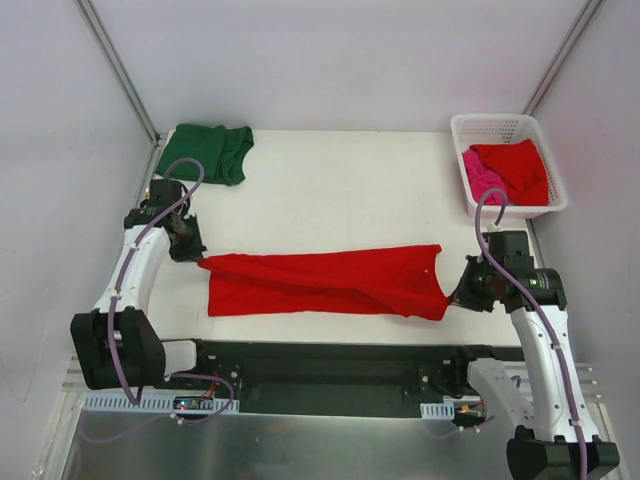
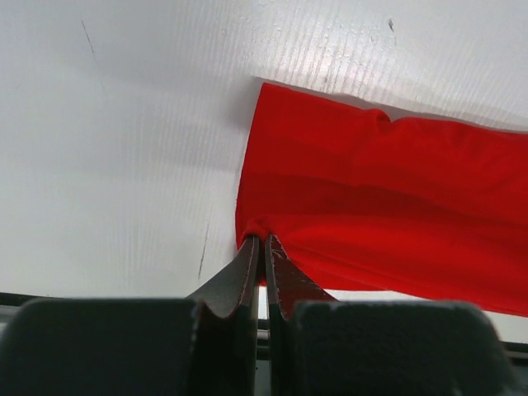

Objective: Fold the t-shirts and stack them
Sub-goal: Fold the tshirt

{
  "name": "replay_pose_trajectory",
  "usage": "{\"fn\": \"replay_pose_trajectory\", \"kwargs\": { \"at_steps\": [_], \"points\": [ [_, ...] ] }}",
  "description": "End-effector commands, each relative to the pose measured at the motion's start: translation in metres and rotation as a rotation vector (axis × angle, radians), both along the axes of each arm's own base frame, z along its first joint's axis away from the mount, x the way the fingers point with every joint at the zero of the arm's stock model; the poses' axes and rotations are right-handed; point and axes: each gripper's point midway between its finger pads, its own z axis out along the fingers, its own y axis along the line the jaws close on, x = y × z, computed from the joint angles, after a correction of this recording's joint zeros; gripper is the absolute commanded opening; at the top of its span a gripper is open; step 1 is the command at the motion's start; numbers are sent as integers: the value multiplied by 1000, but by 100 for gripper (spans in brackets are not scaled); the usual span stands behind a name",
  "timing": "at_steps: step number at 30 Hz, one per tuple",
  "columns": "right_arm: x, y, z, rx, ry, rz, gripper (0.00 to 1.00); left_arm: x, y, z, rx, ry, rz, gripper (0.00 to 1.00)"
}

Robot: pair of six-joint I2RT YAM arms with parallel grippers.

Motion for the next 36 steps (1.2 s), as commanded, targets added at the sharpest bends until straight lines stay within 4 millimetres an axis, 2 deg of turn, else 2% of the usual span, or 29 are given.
{"fn": "replay_pose_trajectory", "kwargs": {
  "at_steps": [1,10,16,29,36],
  "points": [
    [1,-6,4,-34,-3,-6,1,-11,-5,5,-6,2,-18,0],
    [7,-3,3,-24,0,1,1,-21,-10,0,-25,21,-17,0],
    [20,-4,12,-35,-23,6,1,-19,-7,2,-11,19,-16,0],
    [22,-6,10,-45,-12,10,1,-23,-13,-3,-40,50,-26,0],
    [27,-4,10,-40,-1,27,1,-30,-22,1,-76,67,-30,0]
  ]
}}
